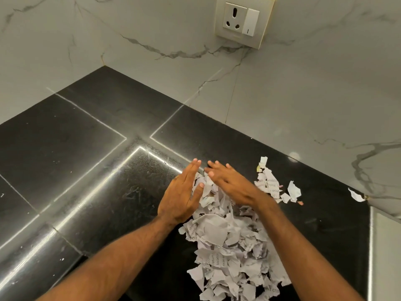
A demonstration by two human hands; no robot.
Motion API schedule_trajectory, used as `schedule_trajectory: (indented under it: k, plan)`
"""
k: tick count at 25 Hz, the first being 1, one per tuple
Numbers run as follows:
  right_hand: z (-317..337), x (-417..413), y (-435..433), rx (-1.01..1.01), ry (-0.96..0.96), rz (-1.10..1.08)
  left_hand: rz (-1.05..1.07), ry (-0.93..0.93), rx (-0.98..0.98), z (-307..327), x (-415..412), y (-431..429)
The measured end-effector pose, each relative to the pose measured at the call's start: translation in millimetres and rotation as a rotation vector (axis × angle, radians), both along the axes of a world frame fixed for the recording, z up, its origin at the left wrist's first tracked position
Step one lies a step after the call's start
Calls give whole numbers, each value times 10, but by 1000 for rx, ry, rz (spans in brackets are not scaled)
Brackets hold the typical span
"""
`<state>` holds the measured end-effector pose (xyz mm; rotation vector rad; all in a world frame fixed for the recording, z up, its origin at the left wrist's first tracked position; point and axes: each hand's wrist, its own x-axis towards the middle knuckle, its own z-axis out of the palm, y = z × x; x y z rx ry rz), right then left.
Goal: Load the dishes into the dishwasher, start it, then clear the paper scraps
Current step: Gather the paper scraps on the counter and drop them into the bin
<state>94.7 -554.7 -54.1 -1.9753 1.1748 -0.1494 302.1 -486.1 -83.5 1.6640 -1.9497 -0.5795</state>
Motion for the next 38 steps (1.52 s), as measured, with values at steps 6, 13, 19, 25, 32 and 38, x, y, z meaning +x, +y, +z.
schedule_trajectory:
  k: [6,13,19,25,32,38]
  plan:
    - [230,-834,-427,-253,25,-494,-30,-96,-3,-67,21,-5]
    - [-130,-706,182,-121,76,-306,-27,-86,0,-79,40,-23]
    - [147,-1471,577,-364,35,-802,-33,-82,-7,-81,43,-15]
    - [-130,-1260,884,-278,137,-708,-34,-111,-4,-83,25,-35]
    - [5,-1404,983,-353,-45,-923,-46,-104,1,-117,47,-40]
    - [-254,-2223,955,-299,441,-1025,-49,-80,-24,-69,39,-26]
